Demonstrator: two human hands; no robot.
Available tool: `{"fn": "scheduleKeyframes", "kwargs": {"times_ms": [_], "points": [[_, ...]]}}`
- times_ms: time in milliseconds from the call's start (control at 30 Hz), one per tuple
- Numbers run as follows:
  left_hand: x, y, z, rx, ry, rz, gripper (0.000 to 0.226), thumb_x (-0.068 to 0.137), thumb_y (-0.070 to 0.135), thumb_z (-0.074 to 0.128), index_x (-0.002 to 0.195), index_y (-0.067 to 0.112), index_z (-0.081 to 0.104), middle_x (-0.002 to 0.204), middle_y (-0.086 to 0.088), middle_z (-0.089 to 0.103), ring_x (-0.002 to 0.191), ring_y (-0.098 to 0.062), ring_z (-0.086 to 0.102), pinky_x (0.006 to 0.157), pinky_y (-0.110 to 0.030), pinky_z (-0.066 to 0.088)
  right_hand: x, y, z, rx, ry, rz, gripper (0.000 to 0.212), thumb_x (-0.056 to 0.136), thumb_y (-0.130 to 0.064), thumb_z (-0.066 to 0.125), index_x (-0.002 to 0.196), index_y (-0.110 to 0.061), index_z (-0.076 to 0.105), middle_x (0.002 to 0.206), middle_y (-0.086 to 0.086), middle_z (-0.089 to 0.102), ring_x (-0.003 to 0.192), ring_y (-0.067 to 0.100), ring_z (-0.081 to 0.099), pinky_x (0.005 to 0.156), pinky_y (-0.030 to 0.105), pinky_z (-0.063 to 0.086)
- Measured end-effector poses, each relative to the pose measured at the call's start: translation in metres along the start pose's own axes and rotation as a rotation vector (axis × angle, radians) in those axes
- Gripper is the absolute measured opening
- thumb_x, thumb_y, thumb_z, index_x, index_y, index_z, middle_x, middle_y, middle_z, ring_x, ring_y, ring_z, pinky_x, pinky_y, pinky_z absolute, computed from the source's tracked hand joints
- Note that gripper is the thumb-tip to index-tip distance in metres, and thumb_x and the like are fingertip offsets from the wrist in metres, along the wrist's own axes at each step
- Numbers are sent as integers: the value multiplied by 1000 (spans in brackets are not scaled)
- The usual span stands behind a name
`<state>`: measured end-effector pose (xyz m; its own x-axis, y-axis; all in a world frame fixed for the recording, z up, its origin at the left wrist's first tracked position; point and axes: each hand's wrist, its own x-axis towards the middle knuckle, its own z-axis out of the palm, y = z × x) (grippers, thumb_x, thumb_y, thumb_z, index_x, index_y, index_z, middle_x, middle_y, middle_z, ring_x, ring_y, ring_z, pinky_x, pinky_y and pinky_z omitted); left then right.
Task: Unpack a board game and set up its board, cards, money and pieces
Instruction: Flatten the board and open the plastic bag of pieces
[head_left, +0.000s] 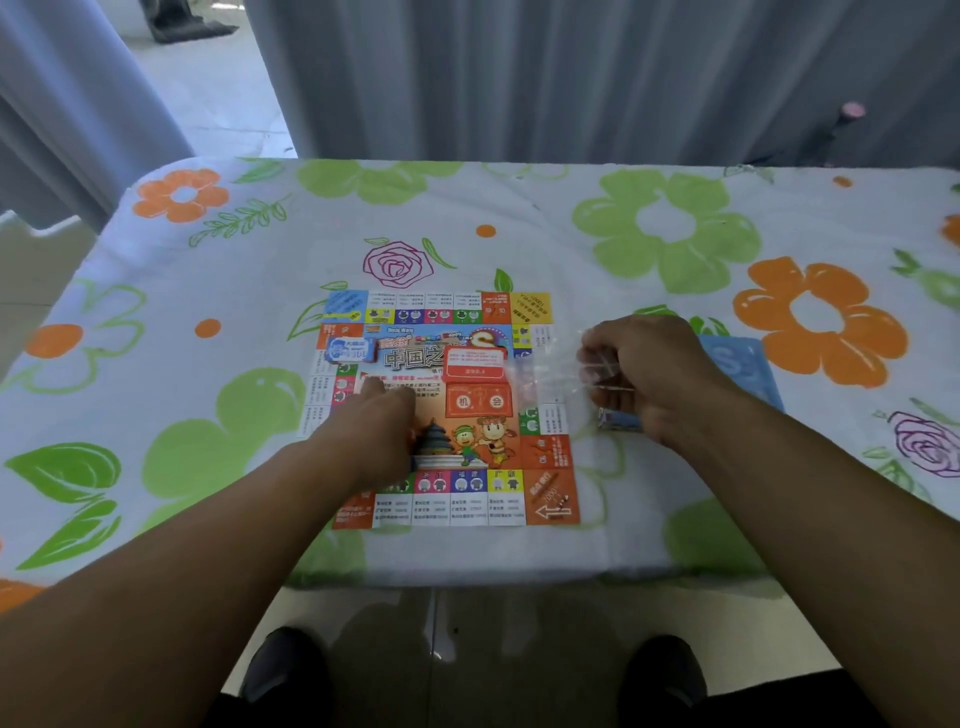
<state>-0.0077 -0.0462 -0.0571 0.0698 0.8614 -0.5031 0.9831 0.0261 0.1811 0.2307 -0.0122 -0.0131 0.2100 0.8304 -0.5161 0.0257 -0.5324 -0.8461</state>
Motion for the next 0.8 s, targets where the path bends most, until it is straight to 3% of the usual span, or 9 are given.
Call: {"fn": "scheduleKeyframes", "kwargs": {"times_ms": [133,367,567,700,800], "points": [[3,9,1,-31,25,32,41,80,19,76,117,19,56,122,-6,46,98,-21,55,89,-35,52,-1,2,-5,9,-14,4,4,88,-6,63,92,-6,64,71,9,65,48,15,54,49,24,48],[5,23,2,-47,43,59,38,83,17,73,118,19,57,124,-6,49,106,-23,56,90,-34,51,-2,3,-7,-4,-28,7,7,88,-7,62,95,-6,65,71,8,66,49,15,55,51,25,48],[4,38,-9,-34,67,51,62,82,26,74,137,21,45,131,-8,45,124,-27,47,100,-42,46,0,-5,-31,-54,108,-54,7,83,2,62,86,-5,63,64,10,55,38,12,50,41,23,46],[5,75,-22,-258,202,185,53,85,28,72,133,21,49,126,-5,48,113,-25,55,92,-39,50,6,-2,-58,-156,181,-79,15,83,4,62,72,-6,59,67,13,56,51,21,55,39,24,50],[13,106,-23,-326,254,283,49,86,26,70,131,20,51,124,-5,52,103,-23,59,86,-37,50,11,2,-79,-187,240,-103,11,83,1,63,74,-5,61,82,16,59,64,28,60,50,34,59]]}}
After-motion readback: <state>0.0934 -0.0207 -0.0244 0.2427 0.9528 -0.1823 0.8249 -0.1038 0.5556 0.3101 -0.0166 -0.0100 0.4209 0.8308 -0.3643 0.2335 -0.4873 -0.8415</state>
